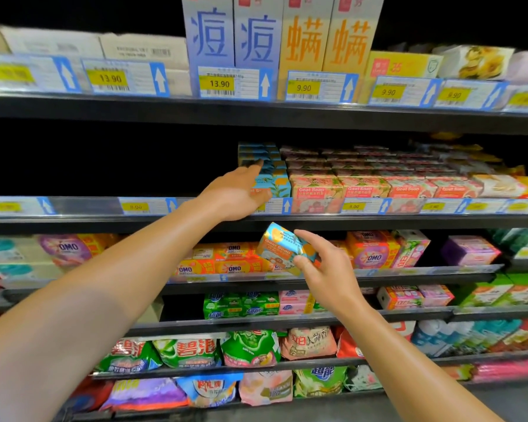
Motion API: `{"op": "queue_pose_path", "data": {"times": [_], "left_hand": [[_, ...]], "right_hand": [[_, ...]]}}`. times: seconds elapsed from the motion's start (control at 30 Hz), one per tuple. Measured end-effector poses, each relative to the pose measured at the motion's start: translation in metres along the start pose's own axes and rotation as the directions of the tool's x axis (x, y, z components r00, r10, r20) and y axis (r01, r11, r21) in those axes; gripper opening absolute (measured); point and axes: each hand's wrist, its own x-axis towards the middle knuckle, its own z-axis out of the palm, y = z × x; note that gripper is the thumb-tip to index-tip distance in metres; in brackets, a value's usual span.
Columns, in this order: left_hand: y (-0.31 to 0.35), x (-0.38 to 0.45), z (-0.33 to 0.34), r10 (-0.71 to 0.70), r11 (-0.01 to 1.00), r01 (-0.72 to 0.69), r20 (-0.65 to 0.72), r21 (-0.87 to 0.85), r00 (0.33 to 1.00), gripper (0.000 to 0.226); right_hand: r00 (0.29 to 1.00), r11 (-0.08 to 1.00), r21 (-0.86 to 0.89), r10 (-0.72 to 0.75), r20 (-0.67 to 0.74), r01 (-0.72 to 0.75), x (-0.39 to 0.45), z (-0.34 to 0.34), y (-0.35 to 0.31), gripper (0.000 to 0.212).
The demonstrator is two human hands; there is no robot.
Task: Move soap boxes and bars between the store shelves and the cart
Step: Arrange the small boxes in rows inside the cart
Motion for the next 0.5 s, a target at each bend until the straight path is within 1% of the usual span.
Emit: {"op": "queue_pose_path", "data": {"times": [0.07,0.17,0.27,0.33,0.43,0.5], "left_hand": [[-0.001,-0.001,0.003,0.003,1.000,-0.004,-0.040,-0.023,0.999,0.074],[-0.010,-0.005,0.003,-0.055,0.998,0.054,-0.174,-0.011,0.983,0.075],[-0.013,-0.012,0.008,-0.019,1.000,0.020,-0.284,0.001,0.959,0.070],[-0.011,-0.014,0.013,0.007,1.000,-0.014,-0.312,-0.021,0.950,0.066],[-0.015,-0.017,0.012,0.008,0.997,-0.034,-0.348,-0.069,0.937,0.061],[-0.020,-0.019,0.010,0.013,0.994,-0.049,-0.347,-0.094,0.938,0.060]], "right_hand": [[1.000,1.000,-0.001,0.003,-0.006,-0.004,0.000,0.001,0.000,0.048],[1.000,1.000,-0.001,0.008,-0.004,-0.008,0.000,0.001,0.000,0.047],[1.000,1.000,-0.002,0.011,-0.007,-0.011,0.000,0.002,-0.001,0.047],[1.000,1.000,0.002,0.016,-0.007,-0.016,0.000,0.004,-0.002,0.047],[1.000,1.000,-0.001,0.011,-0.005,-0.011,0.001,0.007,-0.005,0.046],[1.000,1.000,-0.011,0.000,-0.008,0.000,0.002,0.008,-0.006,0.046]]}}
